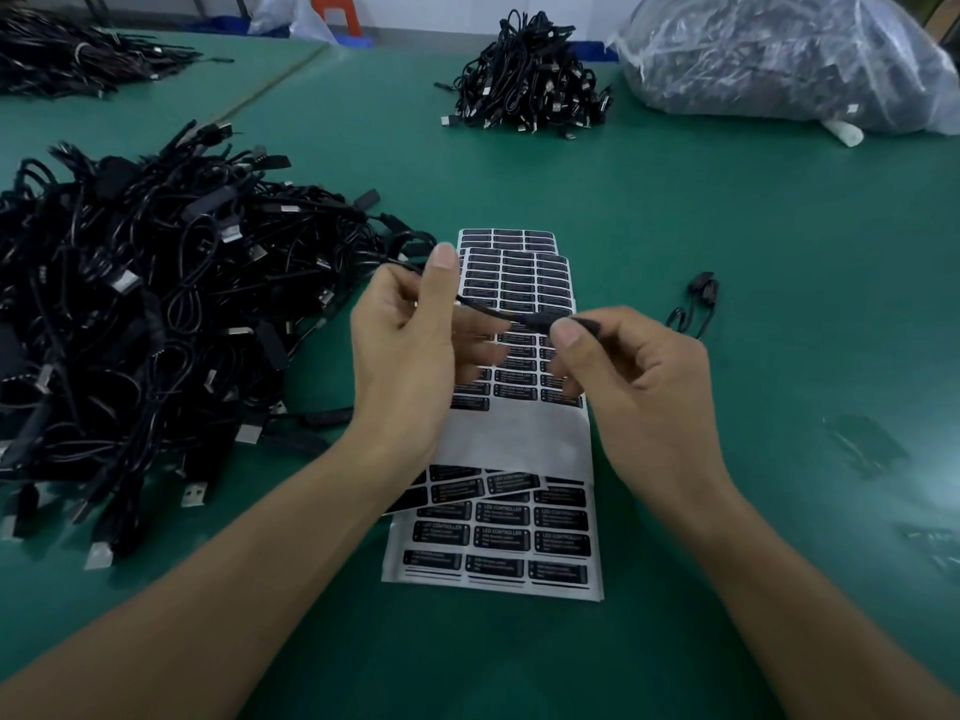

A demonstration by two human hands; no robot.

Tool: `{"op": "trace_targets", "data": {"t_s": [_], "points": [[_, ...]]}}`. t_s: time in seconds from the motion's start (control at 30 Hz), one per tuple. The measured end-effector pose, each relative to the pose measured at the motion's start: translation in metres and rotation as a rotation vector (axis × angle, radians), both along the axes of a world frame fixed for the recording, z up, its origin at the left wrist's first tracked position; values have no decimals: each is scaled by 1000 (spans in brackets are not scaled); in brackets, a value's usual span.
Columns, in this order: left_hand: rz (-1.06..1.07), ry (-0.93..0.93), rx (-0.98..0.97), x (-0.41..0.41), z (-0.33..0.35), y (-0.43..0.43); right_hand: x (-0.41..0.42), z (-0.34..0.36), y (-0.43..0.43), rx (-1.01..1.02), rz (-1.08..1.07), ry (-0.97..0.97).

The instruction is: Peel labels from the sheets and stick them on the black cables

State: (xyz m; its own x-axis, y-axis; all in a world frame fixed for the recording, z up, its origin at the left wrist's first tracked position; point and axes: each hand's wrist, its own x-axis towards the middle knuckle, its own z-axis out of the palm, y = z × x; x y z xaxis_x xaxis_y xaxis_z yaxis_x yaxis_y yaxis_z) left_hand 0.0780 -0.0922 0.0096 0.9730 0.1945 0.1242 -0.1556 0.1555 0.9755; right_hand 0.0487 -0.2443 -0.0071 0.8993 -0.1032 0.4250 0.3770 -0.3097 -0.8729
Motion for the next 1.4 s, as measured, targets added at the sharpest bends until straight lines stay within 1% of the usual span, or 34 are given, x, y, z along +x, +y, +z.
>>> {"op": "trace_targets", "data": {"t_s": [0.03, 0.07, 0.17, 0.23, 0.27, 0.3, 0.37, 0.4, 0.43, 0.53, 0.6, 0.67, 0.7, 0.73, 0.8, 0.87, 0.93, 1.0, 1.13, 1.27, 1.33, 1.4], "points": [[54, -28, 40, 1, 0, 2, 1, 0, -1, -2, -17, 20], [120, -93, 89, 2, 0, 5, 2, -1, -2, -9, -28, 42], [281, -431, 316, 5, 2, 11, 3, -1, -5, -79, 9, 106], [253, -603, 533, 6, -1, 11, 4, -2, -5, -138, 84, 131], [196, -646, 668, 6, -2, 11, 4, -2, -4, -162, 119, 132], [121, -660, 820, 5, -4, 11, 4, -2, -3, -171, 151, 126], [-40, -609, 1107, 4, -6, 11, 5, -1, -3, -139, 205, 102], [-113, -559, 1186, 4, -6, 11, 5, -1, -5, -115, 218, 78], [-173, -510, 1206, 4, -6, 11, 6, -1, -7, -99, 218, 50], [-282, -400, 1124, 8, -8, 15, 7, 1, -12, -111, 175, -17], [-349, -344, 1046, 10, -10, 17, 6, 1, -13, -113, 156, -23], [-377, -316, 984, 10, -11, 18, 4, 0, -13, -117, 111, 39], [-371, -302, 967, 10, -12, 18, 4, 0, -14, -158, 62, 90], [-356, -286, 955, 10, -12, 18, 5, -1, -14, -250, 0, 142], [-311, -269, 955, 12, -12, 20, 4, -3, -16, -537, -120, 231], [-266, -262, 1000, 14, -13, 21, 2, -3, -14, -753, -181, 312], [-245, -248, 1051, 15, -14, 21, 1, -3, -10, -850, -195, 386], [-249, -223, 1052, 15, -15, 21, 1, -3, -9, -888, -199, 412], [-255, -165, 938, 18, -17, 23, 1, -3, -11, -839, -188, 394], [-257, -159, 827, 18, -19, 23, 1, -2, -11, -702, -161, 322], [-257, -162, 760, 18, -20, 22, 0, 0, -11, -577, -139, 254], [-273, -166, 713, 19, -21, 22, -1, 3, -11, -378, -46, 208]]}}
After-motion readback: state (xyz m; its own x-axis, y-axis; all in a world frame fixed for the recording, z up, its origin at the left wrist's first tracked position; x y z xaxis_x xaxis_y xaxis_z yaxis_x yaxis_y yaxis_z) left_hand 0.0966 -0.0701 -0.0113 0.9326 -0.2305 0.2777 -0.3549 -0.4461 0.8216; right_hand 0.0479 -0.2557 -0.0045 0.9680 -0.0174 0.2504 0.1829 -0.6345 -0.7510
